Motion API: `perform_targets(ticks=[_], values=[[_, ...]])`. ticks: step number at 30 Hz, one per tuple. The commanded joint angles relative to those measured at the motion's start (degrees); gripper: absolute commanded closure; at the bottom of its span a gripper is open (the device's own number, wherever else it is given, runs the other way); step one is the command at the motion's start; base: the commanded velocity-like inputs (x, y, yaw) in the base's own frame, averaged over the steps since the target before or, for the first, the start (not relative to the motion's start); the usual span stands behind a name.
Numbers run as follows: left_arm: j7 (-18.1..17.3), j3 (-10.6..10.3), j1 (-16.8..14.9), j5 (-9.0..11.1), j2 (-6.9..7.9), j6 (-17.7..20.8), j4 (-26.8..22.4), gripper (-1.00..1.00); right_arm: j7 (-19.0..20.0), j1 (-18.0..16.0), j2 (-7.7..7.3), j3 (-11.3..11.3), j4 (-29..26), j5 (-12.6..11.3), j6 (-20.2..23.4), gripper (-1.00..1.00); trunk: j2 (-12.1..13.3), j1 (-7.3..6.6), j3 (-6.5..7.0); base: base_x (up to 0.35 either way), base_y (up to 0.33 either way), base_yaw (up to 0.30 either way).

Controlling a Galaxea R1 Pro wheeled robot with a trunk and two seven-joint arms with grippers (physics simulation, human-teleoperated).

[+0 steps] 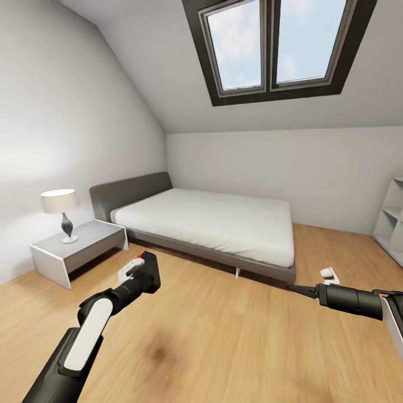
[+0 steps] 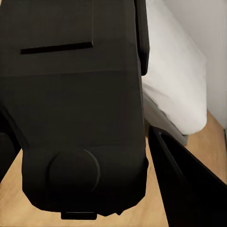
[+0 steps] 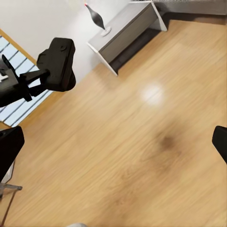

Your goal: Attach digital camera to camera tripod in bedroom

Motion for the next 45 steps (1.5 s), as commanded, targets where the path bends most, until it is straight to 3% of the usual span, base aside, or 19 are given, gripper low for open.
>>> perform_targets(ticks=[1,24,38,45], values=[[0.68,-0.1,-0.05,0.56,0.0,0.01,-0.08,1.0,0.02,-0.03,-0.02,-0.01,0.0,-0.19,0.45,-1.0,0.38,-0.24,0.12,0.0,0.0,0.0],[0.92,-0.14,-0.01,0.71,-0.09,-0.05,-0.06,1.0,-0.07,0.01,0.04,0.07,0.01,-0.18,0.41,-1.0,9.61,-5.29,4.25,0.0,0.0,0.0],[0.89,-0.03,-0.04,0.64,-0.02,-0.05,0.73,1.0,-7.11,-0.01,0.32,0.07,1.79,-0.09,-0.21,-1.0,15.22,-8.36,6.76,0.0,0.0,0.0],[1.03,-0.09,-0.04,0.49,0.0,-0.16,0.76,1.0,-12.95,0.01,0.62,0.07,1.89,-0.2,-1.3,-1.0,18.03,-9.9,8.02,0.0,0.0,0.0]])
